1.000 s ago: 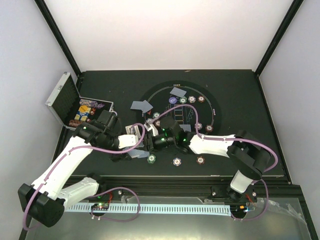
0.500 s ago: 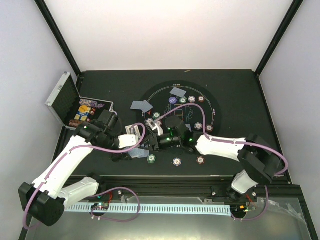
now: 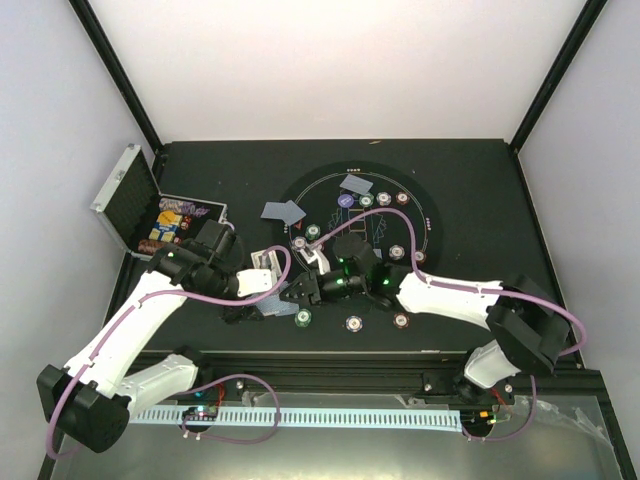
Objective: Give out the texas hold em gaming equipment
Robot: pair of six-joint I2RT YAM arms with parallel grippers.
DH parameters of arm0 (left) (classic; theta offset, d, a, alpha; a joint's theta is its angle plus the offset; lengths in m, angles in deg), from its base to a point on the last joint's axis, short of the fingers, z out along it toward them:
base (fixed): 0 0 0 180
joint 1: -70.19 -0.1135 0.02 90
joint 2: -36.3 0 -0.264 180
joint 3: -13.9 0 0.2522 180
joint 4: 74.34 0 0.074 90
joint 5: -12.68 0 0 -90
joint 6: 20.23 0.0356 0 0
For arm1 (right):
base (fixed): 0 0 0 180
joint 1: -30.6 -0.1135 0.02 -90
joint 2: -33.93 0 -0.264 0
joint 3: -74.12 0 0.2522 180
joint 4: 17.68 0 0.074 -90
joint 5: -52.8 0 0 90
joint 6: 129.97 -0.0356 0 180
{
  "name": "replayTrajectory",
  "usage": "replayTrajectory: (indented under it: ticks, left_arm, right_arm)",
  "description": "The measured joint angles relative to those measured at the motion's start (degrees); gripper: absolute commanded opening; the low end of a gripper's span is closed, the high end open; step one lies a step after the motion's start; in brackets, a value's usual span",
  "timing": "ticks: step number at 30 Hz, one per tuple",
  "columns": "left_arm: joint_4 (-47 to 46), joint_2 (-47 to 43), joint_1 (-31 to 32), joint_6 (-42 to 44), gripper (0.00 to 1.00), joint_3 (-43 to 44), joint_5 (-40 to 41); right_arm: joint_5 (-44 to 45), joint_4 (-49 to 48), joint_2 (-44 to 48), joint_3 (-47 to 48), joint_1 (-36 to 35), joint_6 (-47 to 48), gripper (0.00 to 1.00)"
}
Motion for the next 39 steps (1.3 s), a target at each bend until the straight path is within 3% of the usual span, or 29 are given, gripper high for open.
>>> replayTrajectory:
  ticks: [6, 9, 11, 24, 39]
  left_arm:
    - [0.00, 0.00, 0.00, 0.00, 0.02, 0.00, 0.00]
    - [0.00, 0.00, 0.00, 0.00, 0.02, 0.00, 0.00]
    - [0.00, 0.00, 0.00, 0.00, 0.02, 0.02, 0.00]
    - [0.04, 0.04, 0.00, -0.02, 0.02, 0.96, 0.00]
    - [-0.11, 0.07, 0.00, -0.02, 0.02, 1.01, -0.07]
  right_arm:
    - [0.17, 1.81, 0.11, 0.74, -0.96, 0.98, 0.35]
    - [0.55, 3.58, 0.07, 1.68, -1.11, 2.12, 0.63]
    - [0.74, 3.98, -0.15, 2.23, -1.33, 2.38, 0.65]
    - [0.94, -0.15, -6.54, 4.85, -3.76, -0.02, 0.56]
    - [3.63, -0.59, -1.40, 0.90, -1.81, -0.35, 0.39]
